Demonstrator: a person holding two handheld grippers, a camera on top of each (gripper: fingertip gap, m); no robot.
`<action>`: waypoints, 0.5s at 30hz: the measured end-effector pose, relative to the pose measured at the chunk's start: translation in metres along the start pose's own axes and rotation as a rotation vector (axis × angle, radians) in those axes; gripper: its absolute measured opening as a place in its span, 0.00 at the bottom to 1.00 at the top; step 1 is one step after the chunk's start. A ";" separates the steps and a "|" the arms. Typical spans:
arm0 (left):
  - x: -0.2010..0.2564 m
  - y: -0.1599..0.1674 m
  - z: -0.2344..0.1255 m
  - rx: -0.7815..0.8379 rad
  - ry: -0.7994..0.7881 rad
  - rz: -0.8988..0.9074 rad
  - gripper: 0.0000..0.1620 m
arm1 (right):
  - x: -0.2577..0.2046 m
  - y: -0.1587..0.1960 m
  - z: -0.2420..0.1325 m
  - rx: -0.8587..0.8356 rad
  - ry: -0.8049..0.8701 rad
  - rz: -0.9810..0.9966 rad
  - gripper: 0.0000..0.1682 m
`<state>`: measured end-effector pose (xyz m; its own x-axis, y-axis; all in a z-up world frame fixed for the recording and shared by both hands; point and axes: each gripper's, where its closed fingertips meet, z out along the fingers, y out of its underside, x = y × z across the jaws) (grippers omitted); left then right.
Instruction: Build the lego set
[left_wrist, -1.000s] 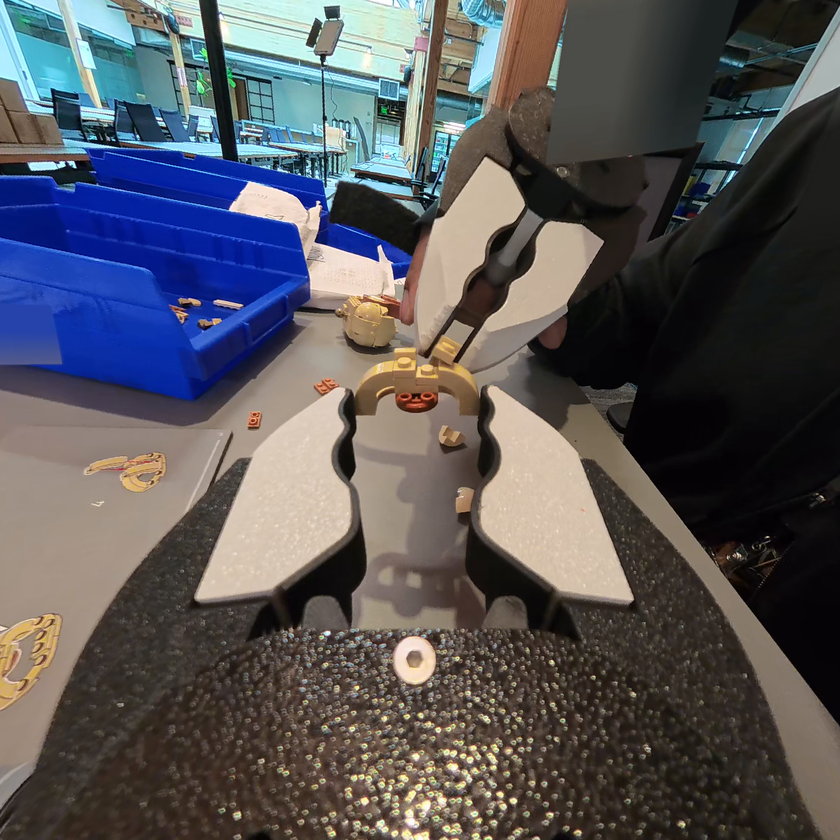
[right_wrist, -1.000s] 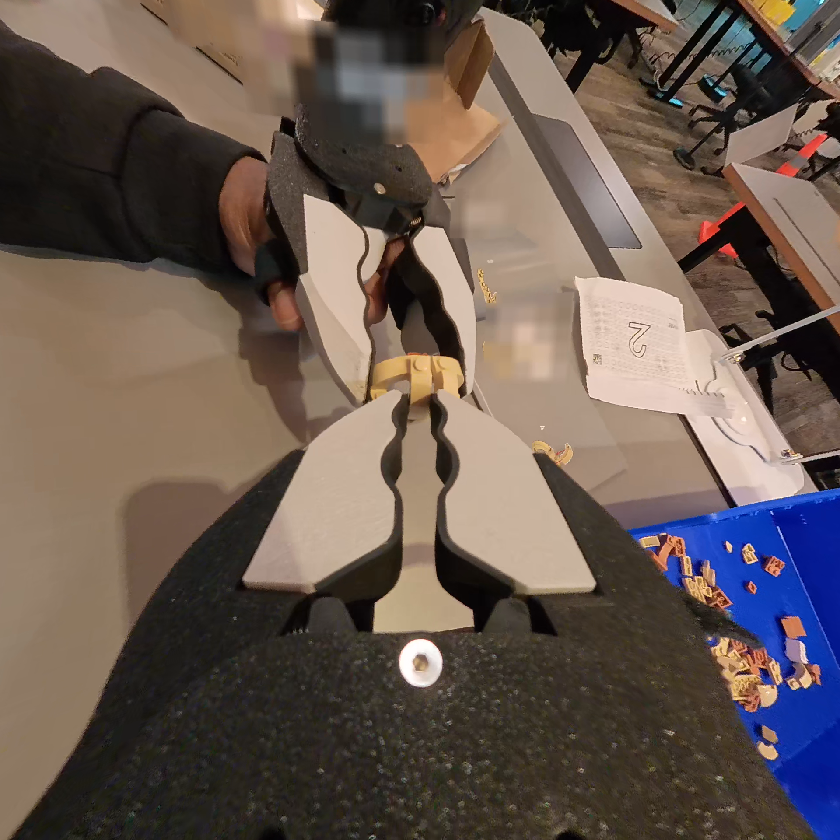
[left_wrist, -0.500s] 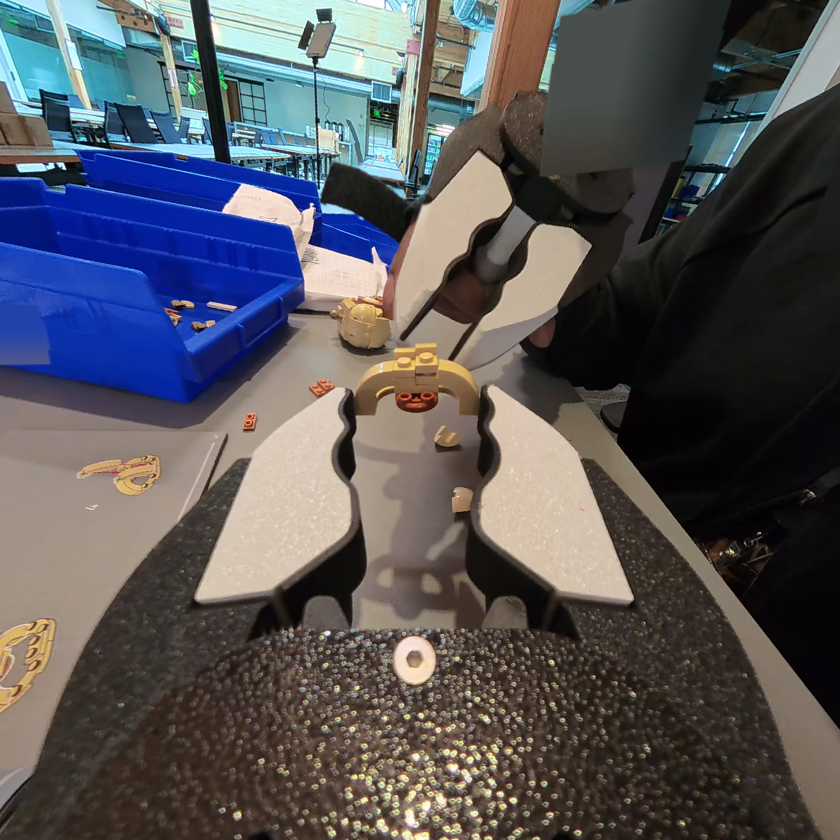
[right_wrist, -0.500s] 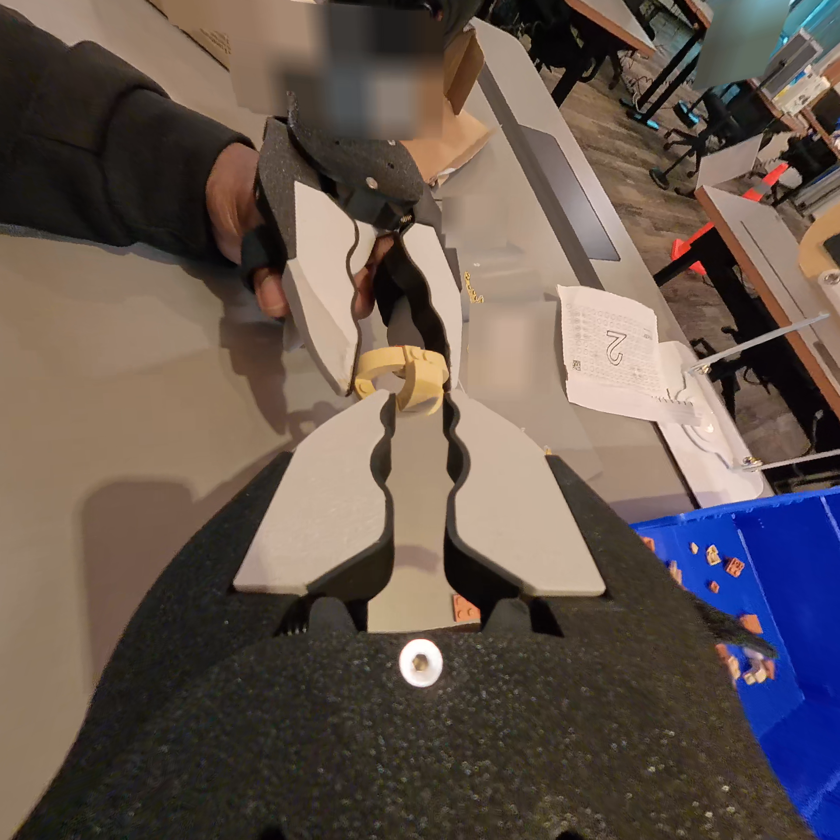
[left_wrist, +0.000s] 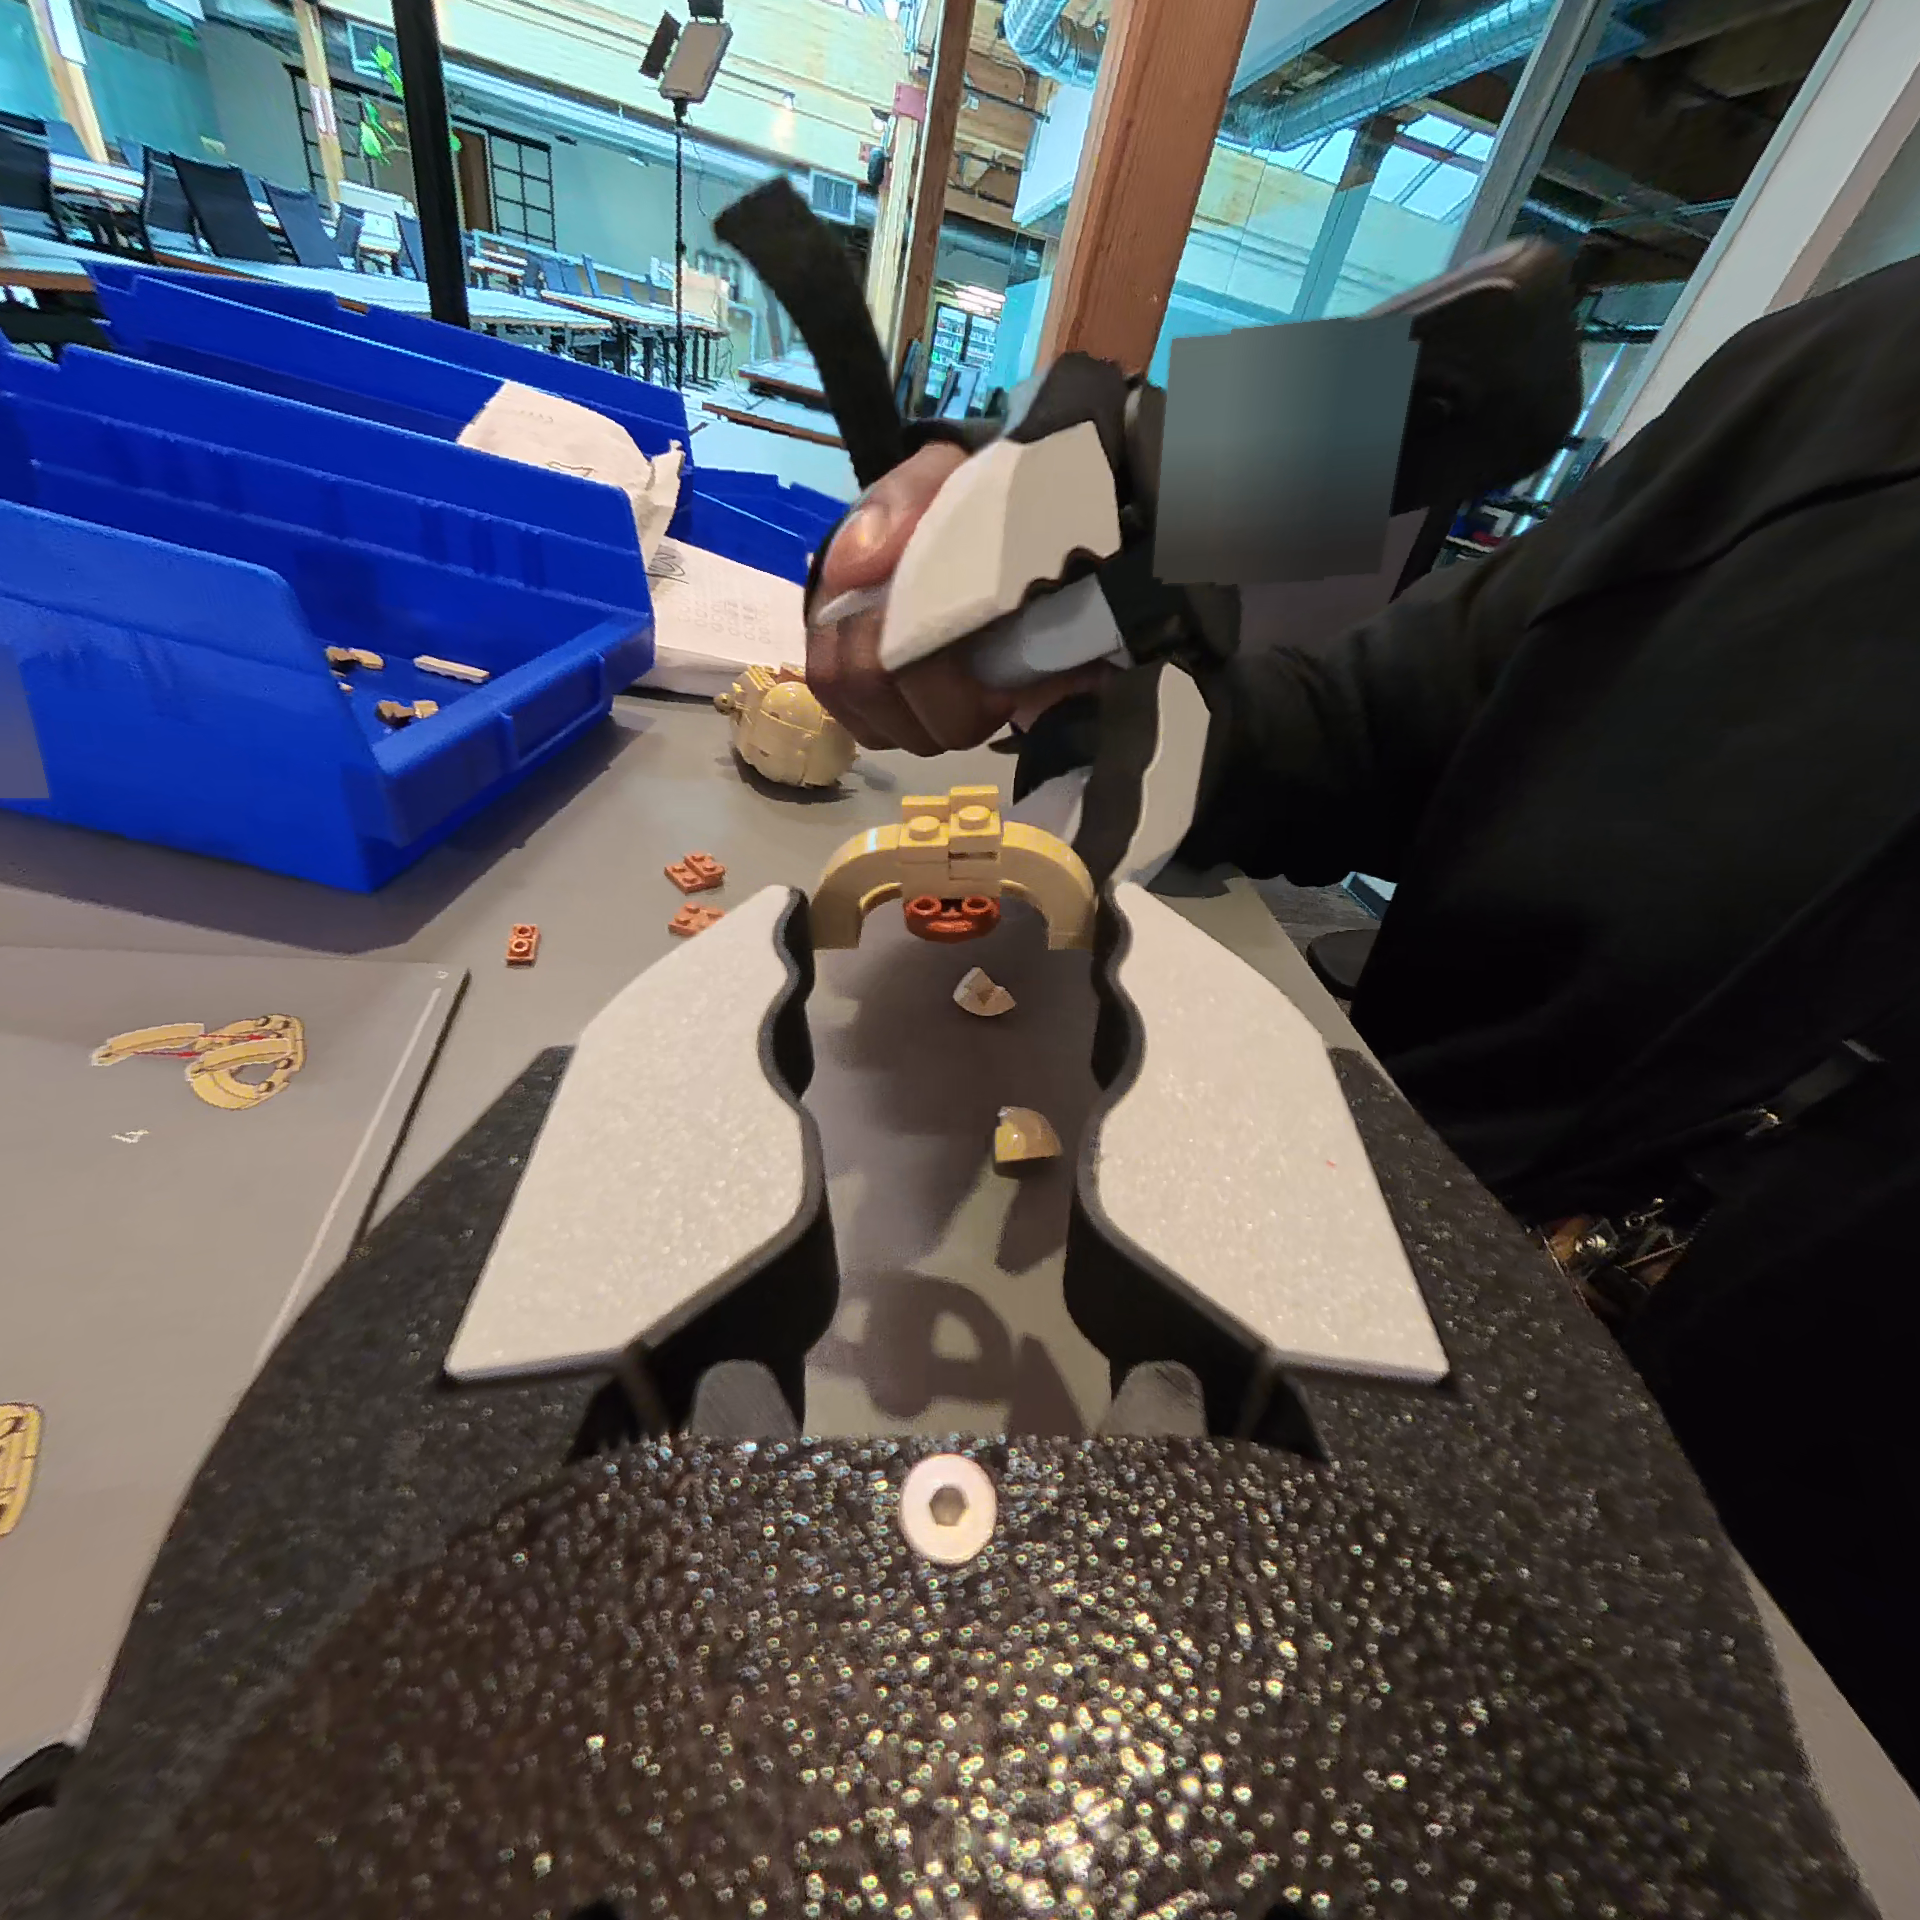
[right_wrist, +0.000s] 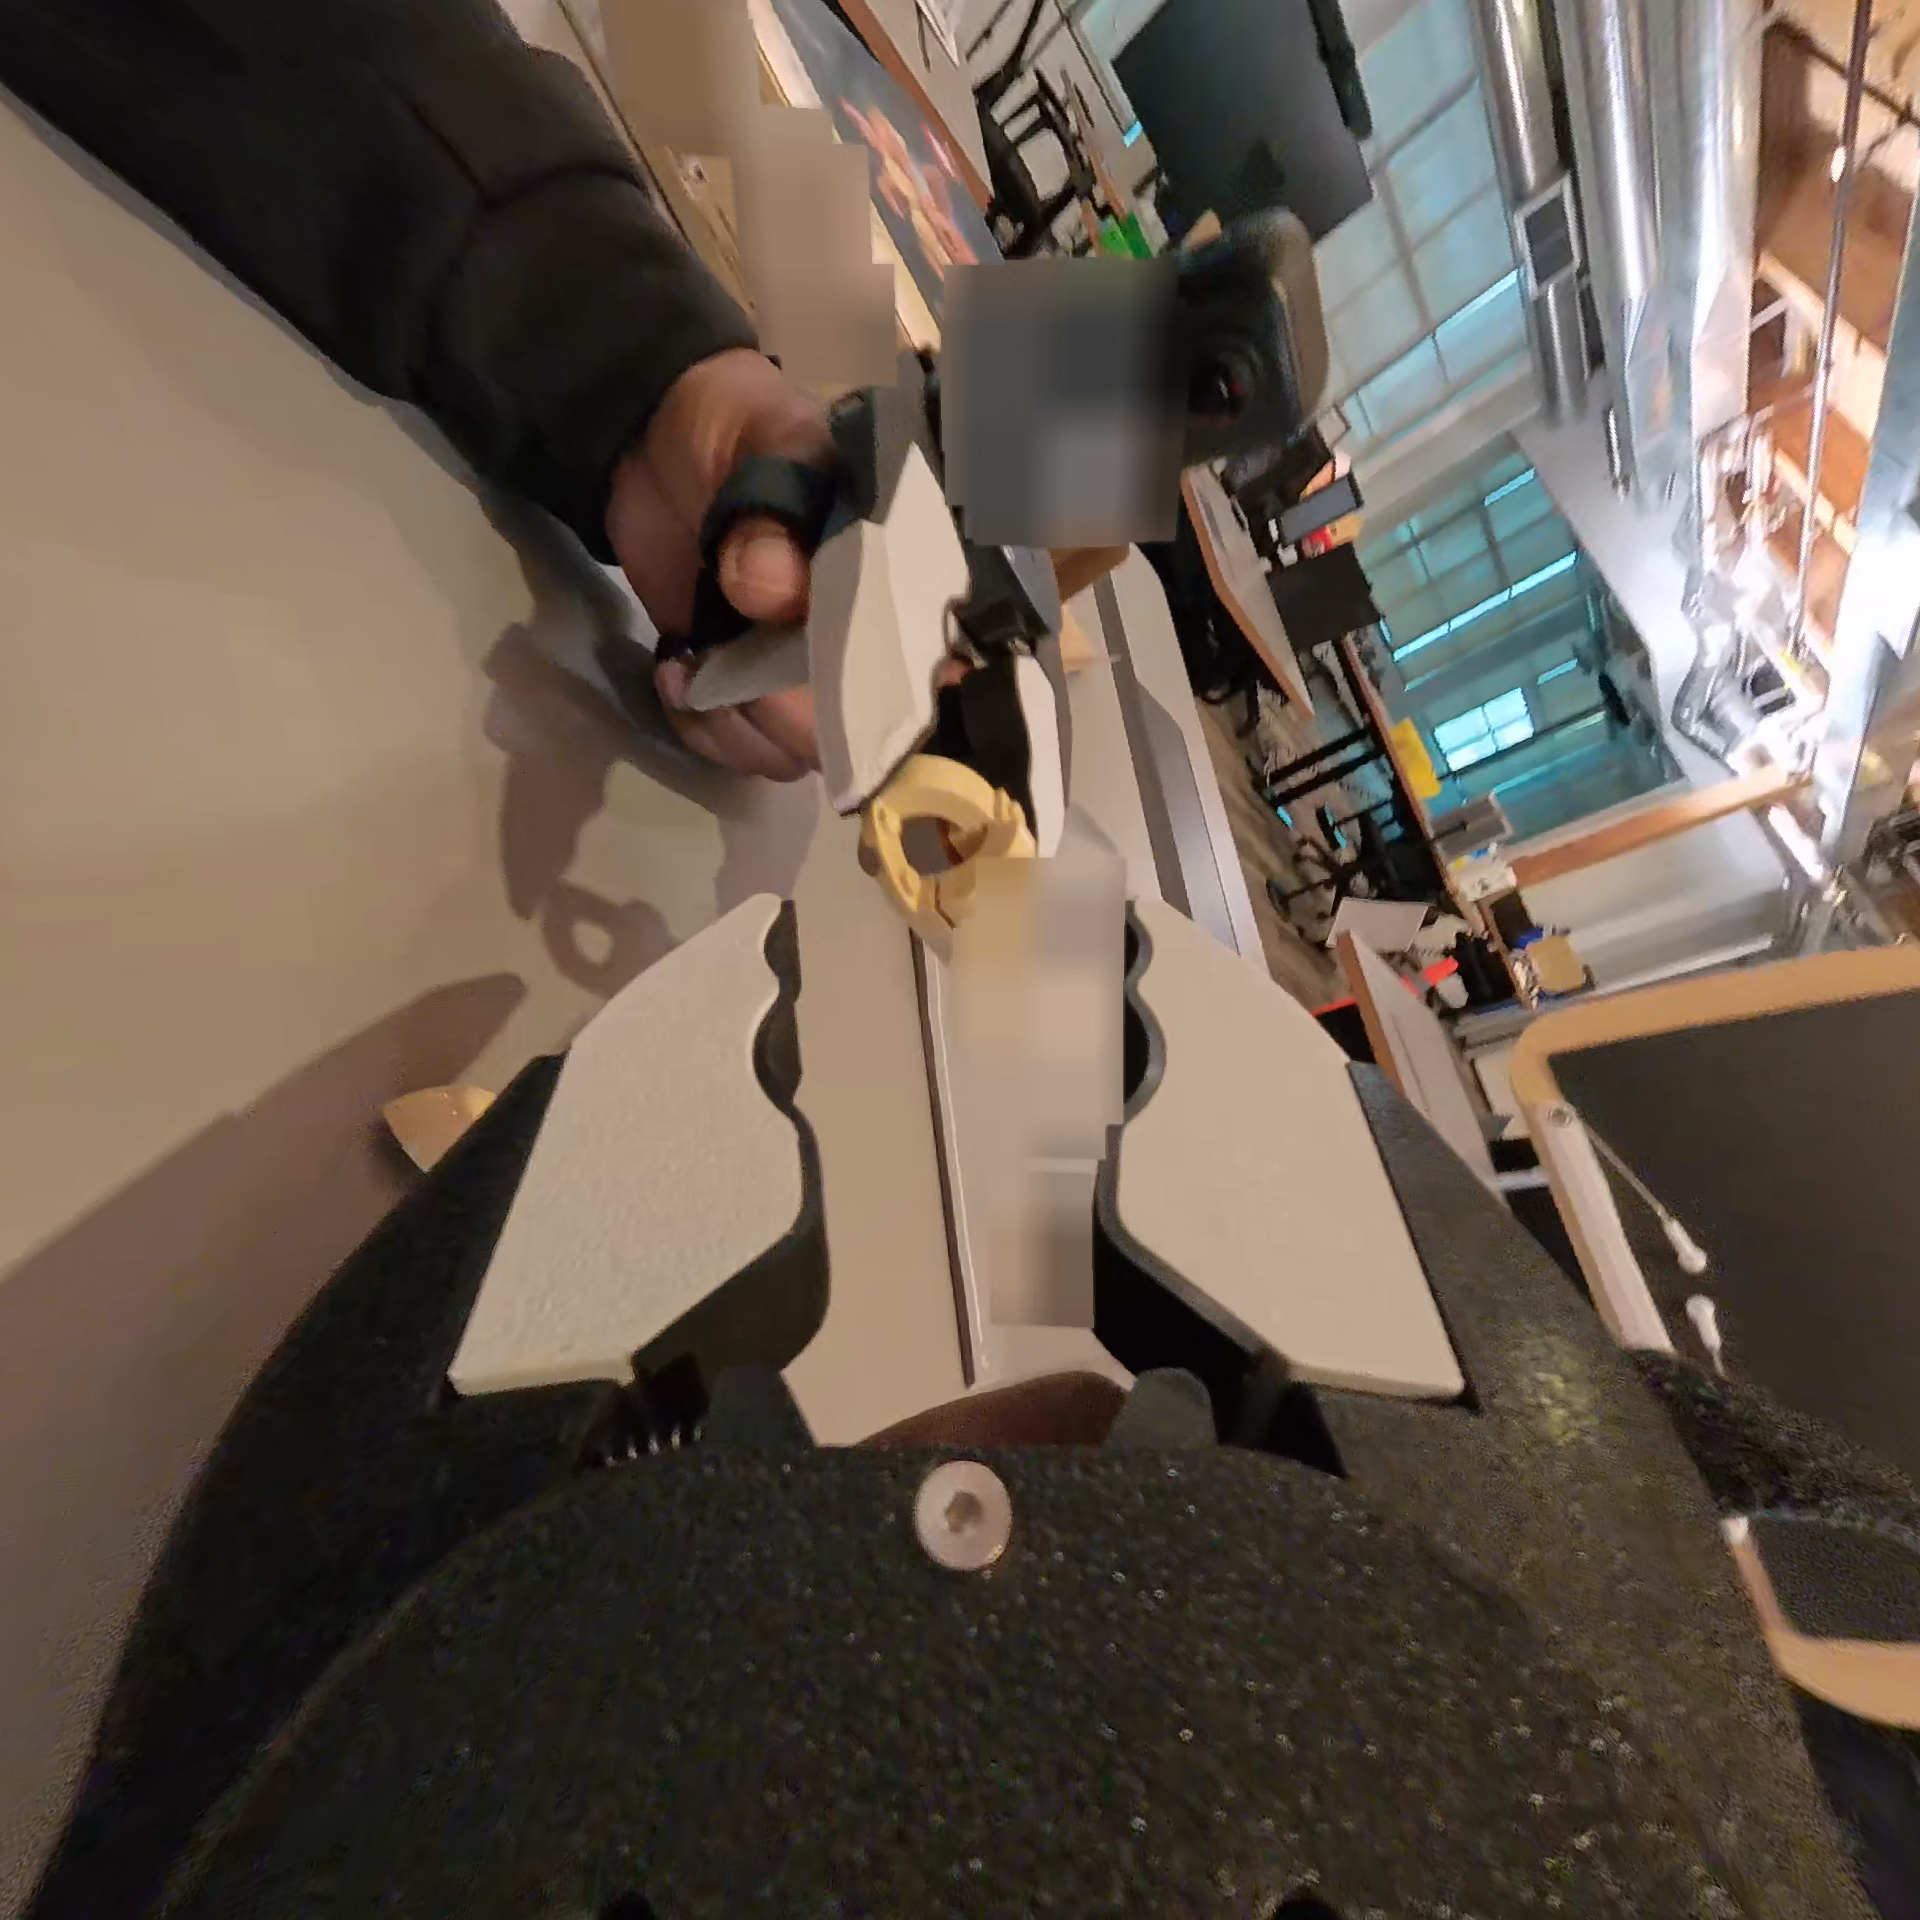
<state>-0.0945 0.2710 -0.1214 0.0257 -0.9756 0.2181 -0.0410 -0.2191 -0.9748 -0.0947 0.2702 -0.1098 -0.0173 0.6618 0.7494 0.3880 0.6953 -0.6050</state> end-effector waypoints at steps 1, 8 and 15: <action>0.000 0.001 0.000 -0.003 0.004 -0.007 0.32 | -0.003 -0.003 0.002 0.010 -0.006 -0.022 0.35; 0.003 0.002 0.001 -0.014 0.021 -0.026 0.32 | -0.009 -0.006 0.014 0.011 0.010 -0.153 0.31; 0.004 0.002 0.002 -0.016 0.035 -0.037 0.32 | -0.007 -0.005 0.017 0.009 0.047 -0.190 0.23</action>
<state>-0.0923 0.2661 -0.1229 -0.0074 -0.9666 0.2561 -0.0567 -0.2553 -0.9652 -0.1117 0.2666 -0.1165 -0.0467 0.5051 0.8618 0.3738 0.8089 -0.4539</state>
